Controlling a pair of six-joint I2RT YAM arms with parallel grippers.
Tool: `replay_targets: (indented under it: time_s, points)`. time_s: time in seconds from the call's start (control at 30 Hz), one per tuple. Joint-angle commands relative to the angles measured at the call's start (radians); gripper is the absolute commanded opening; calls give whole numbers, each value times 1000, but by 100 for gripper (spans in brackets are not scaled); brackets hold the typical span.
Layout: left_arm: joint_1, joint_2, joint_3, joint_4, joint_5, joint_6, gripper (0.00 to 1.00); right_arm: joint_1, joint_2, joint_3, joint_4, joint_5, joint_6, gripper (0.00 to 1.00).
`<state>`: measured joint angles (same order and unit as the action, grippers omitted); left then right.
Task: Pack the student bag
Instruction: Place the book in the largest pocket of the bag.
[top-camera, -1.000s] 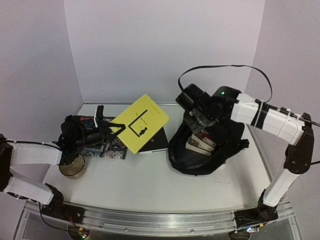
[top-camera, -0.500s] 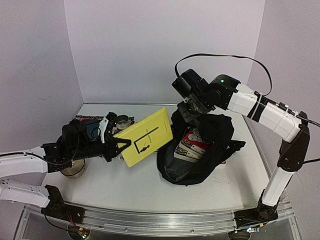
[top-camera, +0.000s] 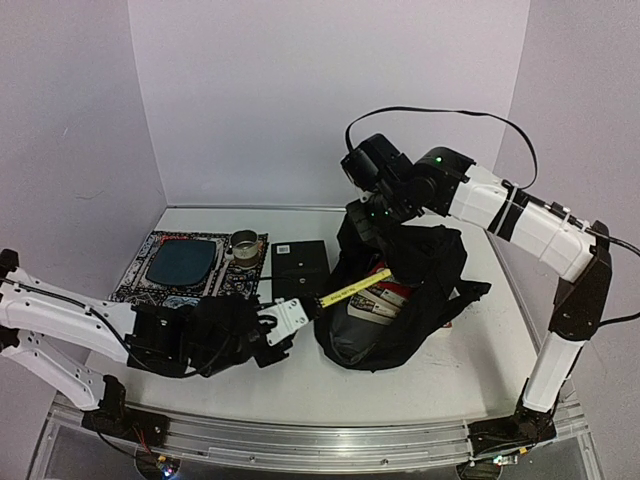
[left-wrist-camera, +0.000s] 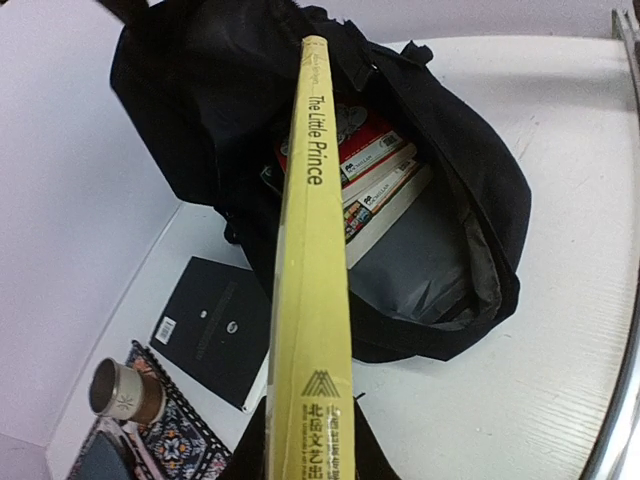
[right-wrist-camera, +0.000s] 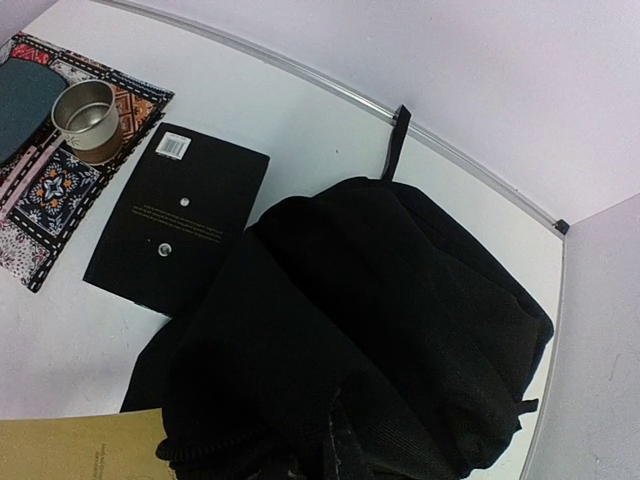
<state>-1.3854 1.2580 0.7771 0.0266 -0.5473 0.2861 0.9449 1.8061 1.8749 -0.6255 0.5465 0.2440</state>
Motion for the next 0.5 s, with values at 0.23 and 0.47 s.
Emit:
replay_targets:
  time_s: [0.23, 0.47]
  points:
    - [-53, 272, 249, 162, -386, 406, 0, 1, -64, -61, 145, -85, 14, 0]
    - [-53, 371, 289, 175, -476, 550, 0, 1, -89, -84, 175, -118, 12, 0]
